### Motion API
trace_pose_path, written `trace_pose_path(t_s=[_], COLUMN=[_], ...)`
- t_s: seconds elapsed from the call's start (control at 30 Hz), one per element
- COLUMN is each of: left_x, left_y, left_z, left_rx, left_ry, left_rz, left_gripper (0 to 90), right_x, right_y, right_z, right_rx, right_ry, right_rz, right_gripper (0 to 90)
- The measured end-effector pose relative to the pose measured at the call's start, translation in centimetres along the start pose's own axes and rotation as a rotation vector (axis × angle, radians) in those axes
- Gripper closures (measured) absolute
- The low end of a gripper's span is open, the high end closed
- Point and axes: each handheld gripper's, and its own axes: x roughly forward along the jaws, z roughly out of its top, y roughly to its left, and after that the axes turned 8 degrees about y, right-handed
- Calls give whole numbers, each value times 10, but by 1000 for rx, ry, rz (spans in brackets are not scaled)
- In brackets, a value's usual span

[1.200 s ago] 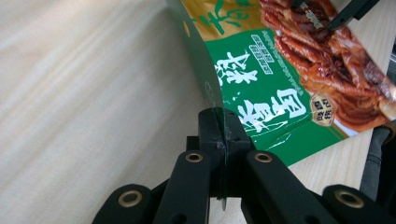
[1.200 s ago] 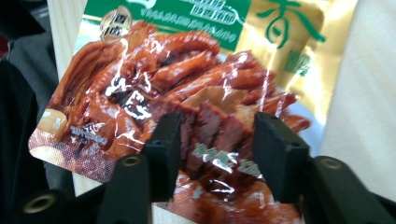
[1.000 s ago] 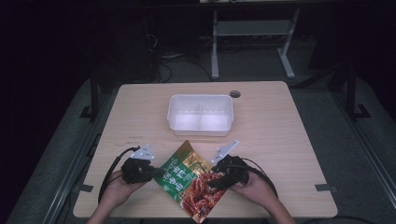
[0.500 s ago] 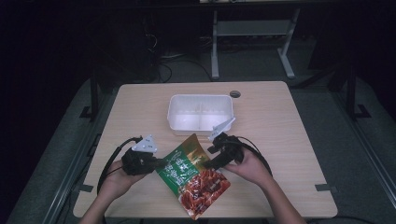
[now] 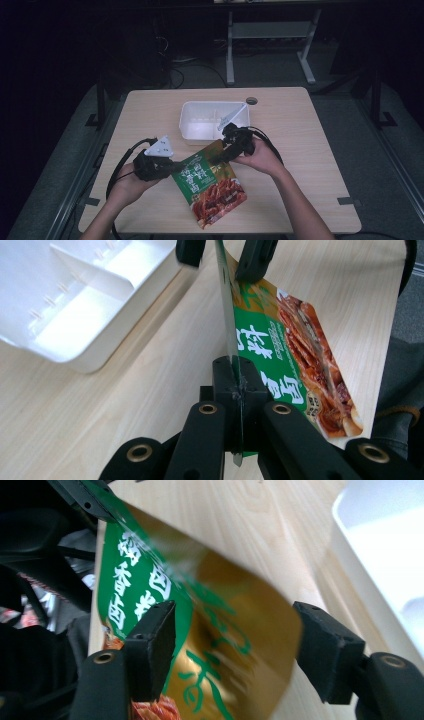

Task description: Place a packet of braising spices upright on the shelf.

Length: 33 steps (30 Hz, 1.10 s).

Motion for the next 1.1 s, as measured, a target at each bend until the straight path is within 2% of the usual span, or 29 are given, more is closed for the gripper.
trace_pose_path(t_s=[0.03,0.07,0.1,0.13,0.3,0.37,0.5,0.57,0.73,0.77,0.97,1.1], left_x=[0,-1,-1,-1,-1,-2,-3,-3,-8,-9,-16,-16], left_y=[0,0,0,0,2,3,6,6,8,9,12,11], left_z=[1,2,4,4,4,4,3,3,-1,-2,-15,-26], left_rx=[2,5,6,6,-6,-7,-22,-24,-45,-47,-92,-106], left_ry=[-3,-4,-3,-3,-14,-15,-25,-29,-52,-56,-79,-81], left_rz=[0,1,1,1,6,4,0,1,13,15,12,14], left_gripper=[900,900,900,900,899,899,894,886,744,744,563,520], right_x=[1,3,3,3,1,0,-6,-7,-12,-12,-21,-28], right_y=[-1,-1,-1,-1,4,5,11,12,18,18,23,23], right_z=[1,1,1,1,2,2,3,3,3,3,-1,-7], right_rx=[-2,-9,-14,-14,-46,-49,-71,-69,-68,-68,-58,-37], right_ry=[0,0,0,0,17,20,27,30,34,34,17,4], right_rz=[19,47,61,61,87,90,95,98,96,96,90,76], right_gripper=[387,470,516,516,728,758,890,891,895,895,895,895])
